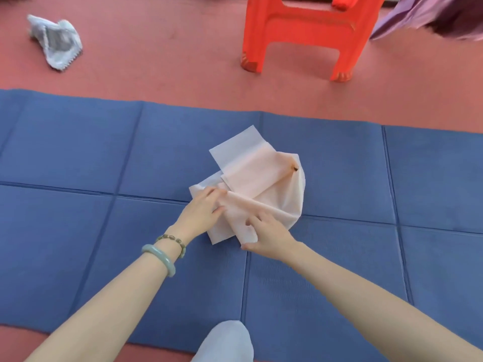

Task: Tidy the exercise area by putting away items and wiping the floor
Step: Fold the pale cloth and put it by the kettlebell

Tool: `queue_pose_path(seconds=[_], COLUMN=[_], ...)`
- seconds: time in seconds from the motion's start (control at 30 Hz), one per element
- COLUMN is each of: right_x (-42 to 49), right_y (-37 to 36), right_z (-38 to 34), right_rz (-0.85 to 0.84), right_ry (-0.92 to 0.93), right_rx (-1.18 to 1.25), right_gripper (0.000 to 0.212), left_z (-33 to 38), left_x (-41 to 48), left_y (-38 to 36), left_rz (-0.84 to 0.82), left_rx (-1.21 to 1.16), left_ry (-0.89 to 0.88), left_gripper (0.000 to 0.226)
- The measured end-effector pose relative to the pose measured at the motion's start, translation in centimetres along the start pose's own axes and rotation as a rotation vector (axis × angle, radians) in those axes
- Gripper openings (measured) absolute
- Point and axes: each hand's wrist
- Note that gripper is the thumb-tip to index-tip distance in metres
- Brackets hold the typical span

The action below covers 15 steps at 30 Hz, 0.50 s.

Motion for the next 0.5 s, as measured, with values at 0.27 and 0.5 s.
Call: queue_pose_path(seconds=[0.27, 0.5], right_x=[0.9, -5.4], right_y=[-3.1, 11.8], right_z=[-0.1, -0.5], right_rz=[0.233, 0.269], right_ry=[0.014, -0.03], right_rx=[-0.226, 0.486], right_gripper=[0.046, 0.005], left_z=[1.4, 7.3], left_x=[0.8, -2.2], left_y=[-0.3, 8.5], left_rz=[0.021, 0.127], left_rx=[0.043, -0.452], left_ry=[-0.003, 0.129], left_gripper=[0.012, 0.008])
Point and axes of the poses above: each hand's wrist, its own x-axis towards the middle knuckle, its own y-axis out of the back of the hand, z = x × y, and after that the axes turned 3 degrees about x, right-handed
